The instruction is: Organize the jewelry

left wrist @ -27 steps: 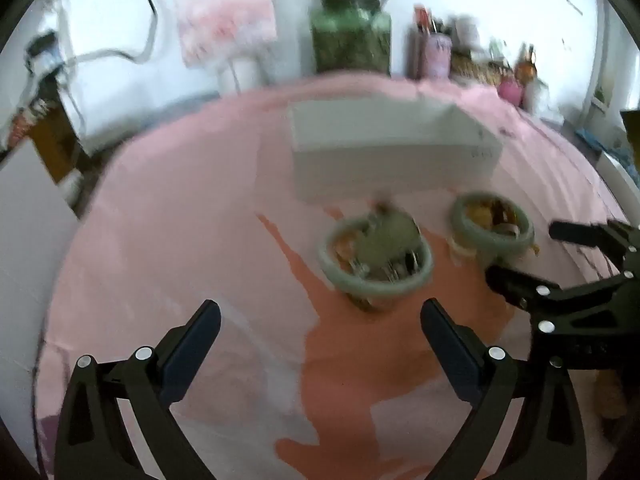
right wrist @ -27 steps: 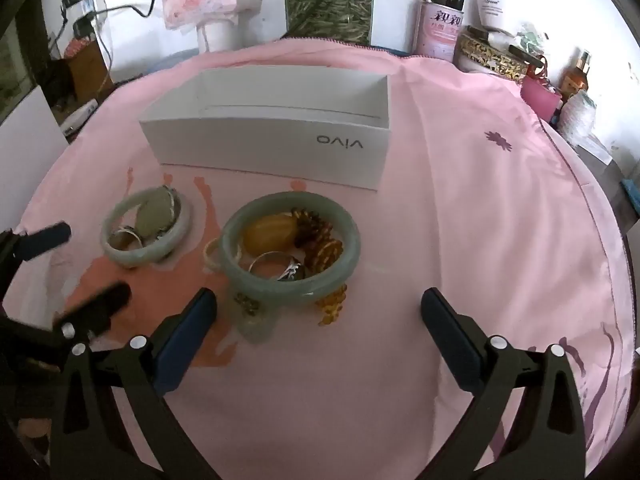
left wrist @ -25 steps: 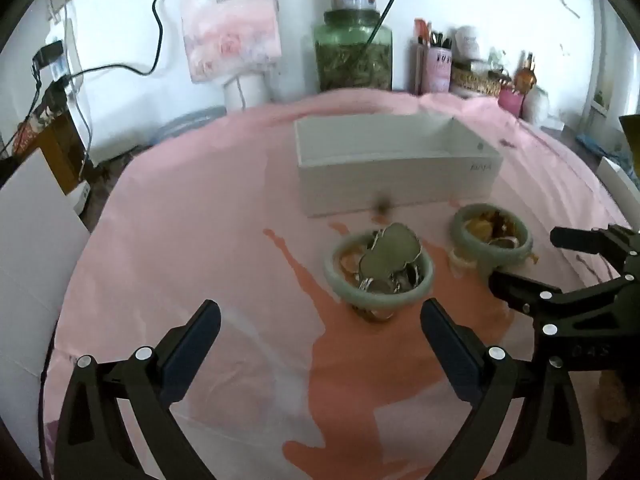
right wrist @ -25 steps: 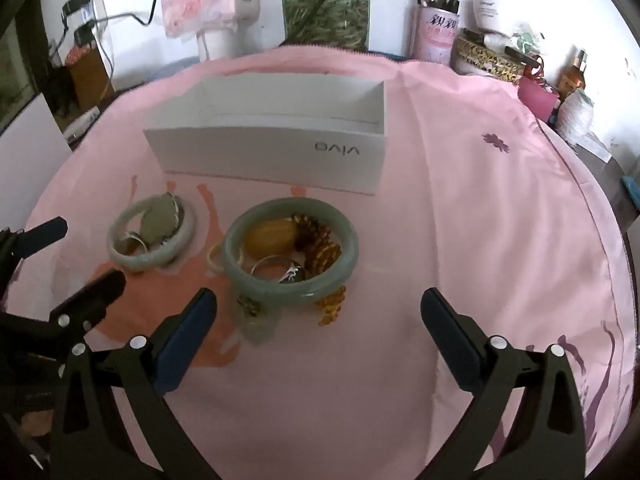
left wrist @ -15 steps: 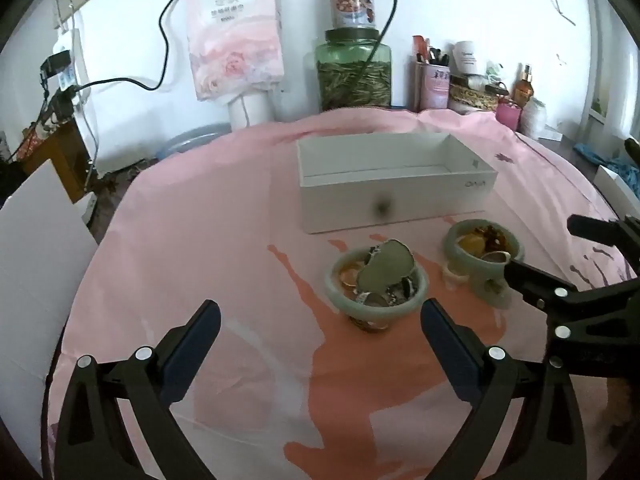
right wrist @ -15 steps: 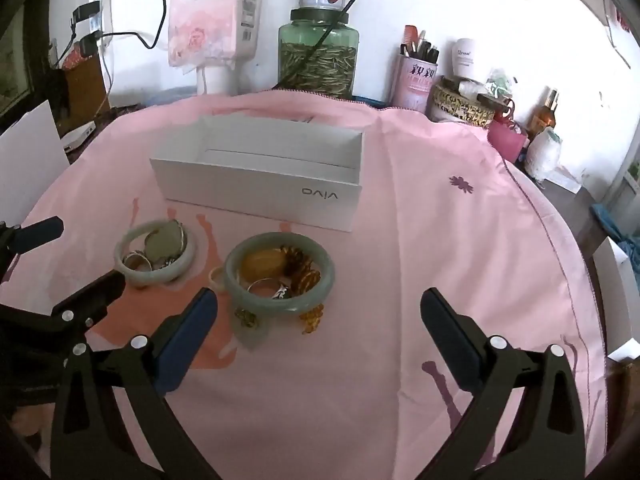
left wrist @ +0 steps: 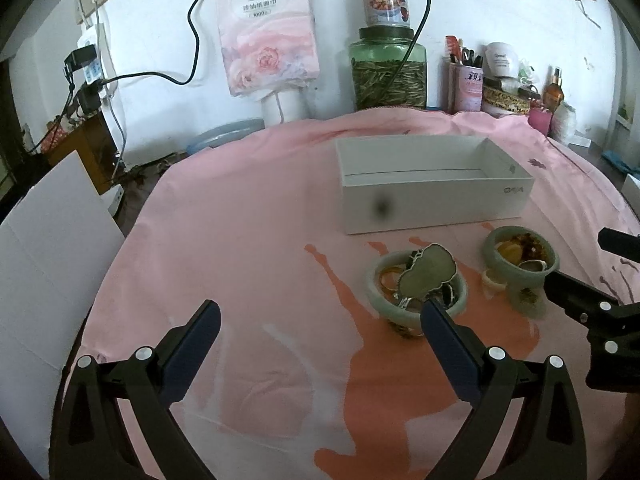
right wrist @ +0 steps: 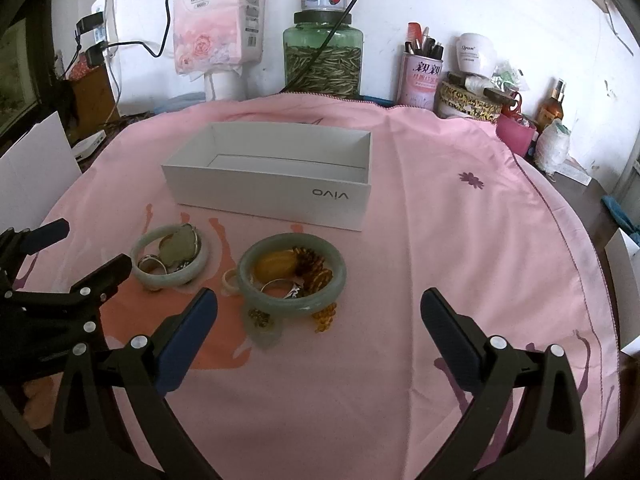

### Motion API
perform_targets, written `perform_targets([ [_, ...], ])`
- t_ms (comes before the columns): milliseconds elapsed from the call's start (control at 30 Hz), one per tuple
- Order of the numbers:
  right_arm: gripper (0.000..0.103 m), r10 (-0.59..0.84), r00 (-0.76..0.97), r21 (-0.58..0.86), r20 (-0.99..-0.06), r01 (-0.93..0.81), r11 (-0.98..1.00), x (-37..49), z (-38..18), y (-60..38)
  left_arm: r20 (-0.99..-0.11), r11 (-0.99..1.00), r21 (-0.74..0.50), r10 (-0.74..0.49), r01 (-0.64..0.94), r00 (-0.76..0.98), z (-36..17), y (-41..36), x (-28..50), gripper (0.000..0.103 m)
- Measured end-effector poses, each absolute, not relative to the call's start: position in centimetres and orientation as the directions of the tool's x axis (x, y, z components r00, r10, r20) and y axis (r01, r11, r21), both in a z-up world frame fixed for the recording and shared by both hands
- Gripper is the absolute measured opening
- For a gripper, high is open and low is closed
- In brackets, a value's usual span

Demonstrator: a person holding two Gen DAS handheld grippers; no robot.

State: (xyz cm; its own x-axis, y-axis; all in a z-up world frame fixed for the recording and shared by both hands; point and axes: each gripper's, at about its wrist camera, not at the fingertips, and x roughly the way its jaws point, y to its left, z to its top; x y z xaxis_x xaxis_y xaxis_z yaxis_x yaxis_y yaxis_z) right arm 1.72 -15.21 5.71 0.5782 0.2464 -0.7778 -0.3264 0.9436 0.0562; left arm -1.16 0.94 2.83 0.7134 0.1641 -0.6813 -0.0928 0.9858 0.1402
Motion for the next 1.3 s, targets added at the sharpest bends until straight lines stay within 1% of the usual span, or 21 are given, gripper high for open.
perform_targets([
  [1300, 0.097, 0.263, 0.573, 0.083, -0.776, -0.320, 0.944, 1.51, 5.53, -15.39, -0.651, 0.977, 0.187, 0.203, -0.104, 0.732, 2.88, 0.81, -1.63, 0.099],
])
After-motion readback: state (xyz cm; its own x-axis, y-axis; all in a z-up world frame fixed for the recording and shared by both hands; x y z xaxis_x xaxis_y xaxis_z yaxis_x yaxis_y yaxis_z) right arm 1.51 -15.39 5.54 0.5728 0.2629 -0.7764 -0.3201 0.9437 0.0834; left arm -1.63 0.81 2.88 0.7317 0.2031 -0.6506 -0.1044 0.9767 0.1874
